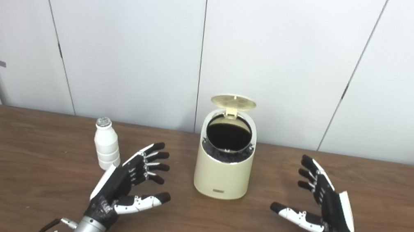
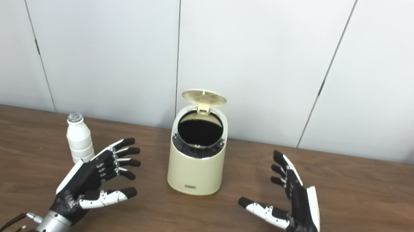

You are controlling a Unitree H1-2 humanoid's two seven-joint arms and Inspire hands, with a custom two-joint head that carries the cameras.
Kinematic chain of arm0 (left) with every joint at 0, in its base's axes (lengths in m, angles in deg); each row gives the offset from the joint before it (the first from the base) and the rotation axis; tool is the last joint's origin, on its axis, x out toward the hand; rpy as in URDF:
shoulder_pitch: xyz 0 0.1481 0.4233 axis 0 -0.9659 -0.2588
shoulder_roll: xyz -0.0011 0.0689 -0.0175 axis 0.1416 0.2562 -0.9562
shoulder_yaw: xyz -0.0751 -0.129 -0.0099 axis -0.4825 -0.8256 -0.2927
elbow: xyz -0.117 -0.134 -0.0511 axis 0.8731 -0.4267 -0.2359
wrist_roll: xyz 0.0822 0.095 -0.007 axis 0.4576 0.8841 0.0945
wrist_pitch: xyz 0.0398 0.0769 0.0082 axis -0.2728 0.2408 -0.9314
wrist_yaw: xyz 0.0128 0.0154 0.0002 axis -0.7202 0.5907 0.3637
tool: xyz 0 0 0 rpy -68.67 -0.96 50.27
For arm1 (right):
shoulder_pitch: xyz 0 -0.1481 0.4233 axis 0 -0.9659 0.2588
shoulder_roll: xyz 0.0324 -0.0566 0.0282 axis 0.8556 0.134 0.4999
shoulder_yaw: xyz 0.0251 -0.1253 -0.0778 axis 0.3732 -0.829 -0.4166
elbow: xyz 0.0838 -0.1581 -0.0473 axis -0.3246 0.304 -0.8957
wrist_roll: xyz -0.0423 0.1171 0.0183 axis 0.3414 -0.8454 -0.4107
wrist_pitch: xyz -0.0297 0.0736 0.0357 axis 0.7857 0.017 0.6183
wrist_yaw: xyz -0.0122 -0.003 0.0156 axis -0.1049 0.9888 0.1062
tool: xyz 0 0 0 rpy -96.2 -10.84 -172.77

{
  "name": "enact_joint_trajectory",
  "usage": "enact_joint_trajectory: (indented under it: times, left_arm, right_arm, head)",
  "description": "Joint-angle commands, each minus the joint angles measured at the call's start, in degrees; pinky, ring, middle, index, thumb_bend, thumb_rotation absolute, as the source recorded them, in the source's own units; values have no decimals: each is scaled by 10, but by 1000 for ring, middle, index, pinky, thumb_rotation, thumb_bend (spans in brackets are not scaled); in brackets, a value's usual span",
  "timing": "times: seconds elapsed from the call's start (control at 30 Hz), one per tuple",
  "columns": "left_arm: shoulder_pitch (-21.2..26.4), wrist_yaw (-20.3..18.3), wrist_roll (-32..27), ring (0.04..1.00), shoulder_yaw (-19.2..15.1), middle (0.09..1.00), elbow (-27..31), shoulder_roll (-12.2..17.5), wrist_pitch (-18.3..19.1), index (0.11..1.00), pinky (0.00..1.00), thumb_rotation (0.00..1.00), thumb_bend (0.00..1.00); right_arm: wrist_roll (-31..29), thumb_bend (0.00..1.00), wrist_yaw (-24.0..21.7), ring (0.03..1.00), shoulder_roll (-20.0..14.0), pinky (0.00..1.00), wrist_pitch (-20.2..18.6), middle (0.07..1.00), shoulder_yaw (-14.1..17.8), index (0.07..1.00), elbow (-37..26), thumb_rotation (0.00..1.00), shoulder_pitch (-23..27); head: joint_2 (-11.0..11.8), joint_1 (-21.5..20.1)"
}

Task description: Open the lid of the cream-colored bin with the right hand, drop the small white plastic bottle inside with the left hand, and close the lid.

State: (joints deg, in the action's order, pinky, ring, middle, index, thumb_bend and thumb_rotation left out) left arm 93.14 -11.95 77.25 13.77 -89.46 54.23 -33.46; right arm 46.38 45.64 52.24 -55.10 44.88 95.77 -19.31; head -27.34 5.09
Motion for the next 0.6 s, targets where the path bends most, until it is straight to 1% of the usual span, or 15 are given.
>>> enact_joint_trajectory:
  times: [0.0, 0.1, 0.17, 0.2, 0.23, 0.3, 0.33, 0.37, 0.43, 0.57]
  left_arm:
    - [-6, 3, -1, 751, -1, 837, 4, -2, -19, 890, 613, 112, 718]
    - [-9, 17, 16, 732, -2, 822, 7, -6, -22, 861, 607, 89, 704]
    - [-11, 31, 33, 699, -5, 795, 13, -8, -26, 829, 577, 72, 692]
    - [-13, 38, 39, 677, -8, 772, 22, -9, -24, 811, 561, 55, 684]
    - [-15, 44, 45, 623, -11, 704, 29, -10, -24, 771, 529, 25, 677]
    - [-20, 56, 57, 538, -17, 606, 47, -9, -24, 706, 474, 5, 665]
    - [-25, 62, 65, 513, -20, 579, 60, -8, -21, 686, 455, 2, 661]
    - [-31, 66, 70, 496, -23, 564, 75, -6, -16, 670, 442, 1, 661]
    - [-44, 71, 74, 489, -30, 558, 103, -1, -3, 654, 434, 0, 661]
    - [-68, 75, 73, 525, -50, 591, 139, 10, 14, 670, 460, 0, 645]
  right_arm:
    - [-11, 767, 9, 843, 5, 757, 34, 877, 6, 859, -10, 191, 11]
    - [-24, 749, 3, 850, 5, 771, 39, 893, 7, 868, -10, 150, 5]
    - [-28, 748, 3, 848, 2, 774, 42, 896, 8, 873, -11, 133, 3]
    - [-28, 748, 5, 848, 2, 776, 45, 898, 9, 874, -12, 122, 1]
    - [-30, 754, 5, 840, 1, 767, 48, 897, 10, 873, -12, 112, 0]
    - [-40, 768, 1, 834, 1, 760, 46, 896, 13, 870, -15, 105, -2]
    - [-46, 767, -3, 839, 2, 769, 42, 898, 14, 871, -20, 103, -4]
    - [-48, 766, -4, 843, 1, 783, 37, 897, 15, 871, -24, 103, -5]
    - [-49, 753, -5, 844, 0, 793, 34, 895, 17, 872, -30, 90, -5]
    - [-53, 748, -8, 842, -2, 787, 26, 893, 22, 878, -42, 54, -6]
  head:
    - [5, 27]
    - [6, 52]
    - [6, 52]
    - [7, 71]
    - [7, 71]
    - [7, 71]
    - [9, 88]
    - [10, 91]
    - [11, 96]
    - [12, 104]
